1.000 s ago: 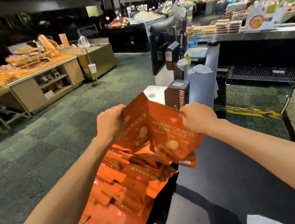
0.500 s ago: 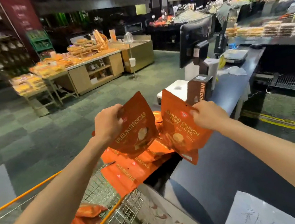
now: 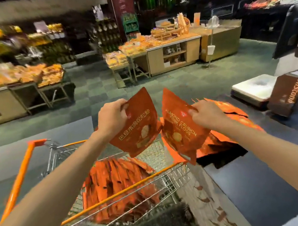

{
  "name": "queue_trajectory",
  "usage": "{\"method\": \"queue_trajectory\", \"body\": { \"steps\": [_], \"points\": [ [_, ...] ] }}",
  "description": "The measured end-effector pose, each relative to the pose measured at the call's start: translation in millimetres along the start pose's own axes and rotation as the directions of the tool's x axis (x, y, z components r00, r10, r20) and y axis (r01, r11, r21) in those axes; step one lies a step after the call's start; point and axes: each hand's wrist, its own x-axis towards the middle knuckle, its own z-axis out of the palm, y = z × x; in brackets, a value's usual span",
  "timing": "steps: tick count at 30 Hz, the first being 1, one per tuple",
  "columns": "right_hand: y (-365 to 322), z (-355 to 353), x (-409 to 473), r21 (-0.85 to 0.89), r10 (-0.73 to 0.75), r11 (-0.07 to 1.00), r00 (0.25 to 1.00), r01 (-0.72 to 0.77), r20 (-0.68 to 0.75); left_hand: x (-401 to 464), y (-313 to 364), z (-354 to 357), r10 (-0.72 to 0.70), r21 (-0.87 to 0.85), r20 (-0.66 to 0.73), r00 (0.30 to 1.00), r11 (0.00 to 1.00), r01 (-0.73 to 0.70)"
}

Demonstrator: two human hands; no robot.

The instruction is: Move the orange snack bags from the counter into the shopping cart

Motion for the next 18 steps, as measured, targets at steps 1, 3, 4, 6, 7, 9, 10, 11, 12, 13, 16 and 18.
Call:
{"method": "queue_trajectory", "body": {
  "steps": [1, 3, 4, 6, 7, 9, 10, 11, 12, 13, 16, 18],
  "points": [
    [-10, 6, 4, 0.015, -0.017, 1.0, 1.0, 0.016, 0.012, -4, -8, -8, -0.02, 0.018, -0.007, 1.0, 1.0, 0.02],
    [-30, 18, 11, 0.048, -0.053, 0.998, 0.998, 0.051, 0.032, -11, -24, -23, -0.058, 0.045, -0.024, 0.998, 0.997, 0.059],
    [-38, 23, 13, 0.062, -0.07, 0.996, 0.997, 0.067, 0.037, -15, -30, -28, -0.079, 0.06, -0.03, 0.996, 0.995, 0.08],
    [-54, 37, 20, 0.097, -0.114, 0.989, 0.992, 0.108, 0.052, -25, -46, -36, -0.144, 0.089, -0.051, 0.988, 0.985, 0.148],
    [-60, 43, 22, 0.114, -0.132, 0.986, 0.99, 0.125, 0.058, -28, -54, -38, -0.173, 0.097, -0.06, 0.983, 0.979, 0.178],
    [-69, 53, 28, 0.129, -0.156, 0.981, 0.985, 0.145, 0.076, -33, -66, -40, -0.216, 0.109, -0.061, 0.974, 0.969, 0.222],
    [-75, 59, 33, 0.136, -0.168, 0.978, 0.982, 0.156, 0.083, -34, -74, -40, -0.237, 0.117, -0.062, 0.97, 0.963, 0.243],
    [-77, 64, 36, 0.138, -0.172, 0.977, 0.981, 0.16, 0.085, -33, -80, -39, -0.254, 0.117, -0.062, 0.965, 0.958, 0.26],
    [-79, 67, 39, 0.139, -0.174, 0.977, 0.981, 0.161, 0.086, -33, -85, -36, -0.268, 0.121, -0.06, 0.962, 0.954, 0.273],
    [-80, 71, 44, 0.142, -0.171, 0.977, 0.981, 0.157, 0.089, -31, -91, -33, -0.282, 0.124, -0.059, 0.958, 0.95, 0.287],
    [-76, 83, 60, 0.155, -0.155, 0.978, 0.982, 0.137, 0.108, -21, -104, -18, -0.322, 0.127, -0.039, 0.946, 0.937, 0.325],
    [-70, 93, 76, 0.156, -0.15, 0.979, 0.981, 0.13, 0.12, -9, -113, 0, -0.35, 0.116, -0.014, 0.937, 0.93, 0.349]
  ]
}}
